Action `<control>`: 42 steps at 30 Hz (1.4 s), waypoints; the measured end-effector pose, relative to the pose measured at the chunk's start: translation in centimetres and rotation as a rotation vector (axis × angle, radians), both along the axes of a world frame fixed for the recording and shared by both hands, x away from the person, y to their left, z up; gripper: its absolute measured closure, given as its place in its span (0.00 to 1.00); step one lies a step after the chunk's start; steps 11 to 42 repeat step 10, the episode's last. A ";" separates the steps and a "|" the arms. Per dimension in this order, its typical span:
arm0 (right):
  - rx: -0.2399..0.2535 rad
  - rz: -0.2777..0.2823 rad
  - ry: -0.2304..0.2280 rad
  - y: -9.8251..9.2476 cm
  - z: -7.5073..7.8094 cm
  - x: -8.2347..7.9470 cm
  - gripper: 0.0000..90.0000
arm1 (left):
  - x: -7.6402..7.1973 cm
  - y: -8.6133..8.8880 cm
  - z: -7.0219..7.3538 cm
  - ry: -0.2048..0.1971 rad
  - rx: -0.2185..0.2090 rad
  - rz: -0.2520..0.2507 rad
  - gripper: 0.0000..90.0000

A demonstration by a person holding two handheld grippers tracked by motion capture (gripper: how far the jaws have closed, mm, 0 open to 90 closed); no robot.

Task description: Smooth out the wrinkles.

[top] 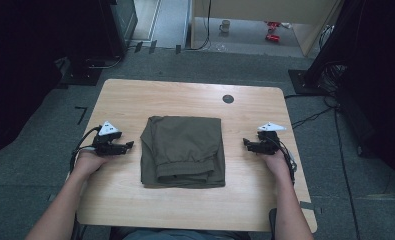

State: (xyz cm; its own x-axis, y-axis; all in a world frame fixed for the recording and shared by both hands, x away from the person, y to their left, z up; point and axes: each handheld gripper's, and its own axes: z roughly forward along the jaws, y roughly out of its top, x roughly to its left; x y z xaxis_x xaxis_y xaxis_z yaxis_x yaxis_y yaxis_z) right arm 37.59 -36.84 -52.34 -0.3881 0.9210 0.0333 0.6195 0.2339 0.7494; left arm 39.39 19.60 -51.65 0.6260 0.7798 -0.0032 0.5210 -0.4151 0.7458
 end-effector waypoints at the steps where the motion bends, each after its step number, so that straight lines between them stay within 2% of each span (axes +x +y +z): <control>1: -0.001 -0.001 0.002 0.0 0.0 0.0 0.27 | 0.0 0.0 0.0 0.000 0.000 0.000 0.33; 5: -0.008 -0.020 0.013 0.2 -0.1 0.0 0.17 | 0.0 0.0 0.0 0.001 0.001 0.004 0.32; 10: -0.009 -0.070 0.024 0.5 -0.1 -0.2 0.14 | 0.0 0.0 0.0 0.002 0.004 0.022 0.29; 42: -0.009 -0.070 0.024 0.5 -0.1 -0.2 0.14 | 0.0 0.0 0.0 0.002 0.004 0.022 0.29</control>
